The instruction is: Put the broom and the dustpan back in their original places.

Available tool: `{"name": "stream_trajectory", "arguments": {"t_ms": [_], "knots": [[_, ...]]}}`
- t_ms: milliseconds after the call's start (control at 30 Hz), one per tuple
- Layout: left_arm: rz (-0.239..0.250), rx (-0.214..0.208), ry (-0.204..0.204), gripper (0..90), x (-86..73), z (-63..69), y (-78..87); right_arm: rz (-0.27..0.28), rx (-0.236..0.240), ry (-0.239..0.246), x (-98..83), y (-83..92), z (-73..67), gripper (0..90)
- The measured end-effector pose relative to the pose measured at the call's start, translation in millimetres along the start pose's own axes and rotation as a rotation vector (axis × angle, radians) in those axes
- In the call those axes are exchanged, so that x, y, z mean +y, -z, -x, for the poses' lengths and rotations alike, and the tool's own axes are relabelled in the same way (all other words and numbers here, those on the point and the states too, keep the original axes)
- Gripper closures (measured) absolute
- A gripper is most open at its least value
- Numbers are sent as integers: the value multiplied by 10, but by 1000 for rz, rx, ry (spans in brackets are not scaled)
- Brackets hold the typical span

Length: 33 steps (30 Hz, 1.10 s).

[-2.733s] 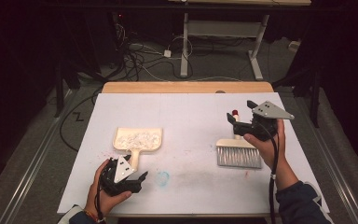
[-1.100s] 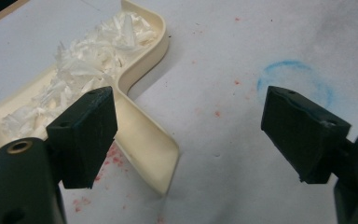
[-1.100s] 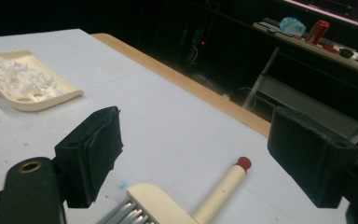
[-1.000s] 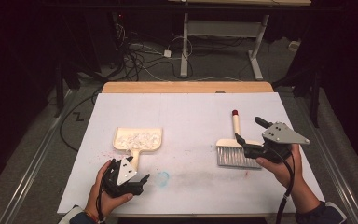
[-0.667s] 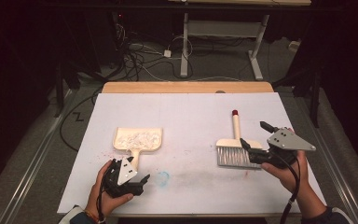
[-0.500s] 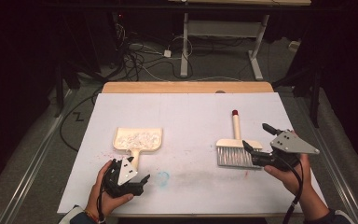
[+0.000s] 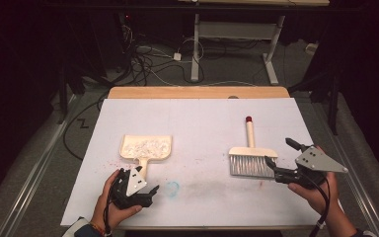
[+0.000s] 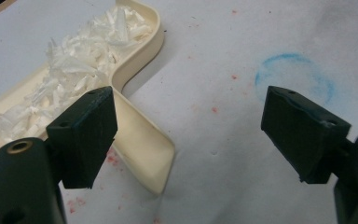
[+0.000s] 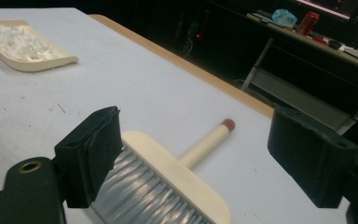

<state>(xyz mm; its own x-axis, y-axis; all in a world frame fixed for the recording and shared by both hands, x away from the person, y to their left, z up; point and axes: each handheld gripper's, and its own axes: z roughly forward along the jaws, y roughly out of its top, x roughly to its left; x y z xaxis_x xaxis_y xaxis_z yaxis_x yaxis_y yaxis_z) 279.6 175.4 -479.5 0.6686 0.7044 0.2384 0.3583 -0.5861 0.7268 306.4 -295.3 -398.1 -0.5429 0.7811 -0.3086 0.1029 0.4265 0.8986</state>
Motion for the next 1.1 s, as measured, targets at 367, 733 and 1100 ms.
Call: {"name": "stream_trajectory", "arguments": {"t_ms": [367, 733, 1100], "knots": [[1, 0, -3, 182, 4, 8, -7, -23, -6, -17, -208, 105, 44, 180], [2, -4, -2, 182, 9, 8, -15, -66, -5, 17, -457, 138, -50, 177], [-2, -2, -19, 181, 1, 25, -16, -90, 25, 15, -677, 158, -154, 174]]}}
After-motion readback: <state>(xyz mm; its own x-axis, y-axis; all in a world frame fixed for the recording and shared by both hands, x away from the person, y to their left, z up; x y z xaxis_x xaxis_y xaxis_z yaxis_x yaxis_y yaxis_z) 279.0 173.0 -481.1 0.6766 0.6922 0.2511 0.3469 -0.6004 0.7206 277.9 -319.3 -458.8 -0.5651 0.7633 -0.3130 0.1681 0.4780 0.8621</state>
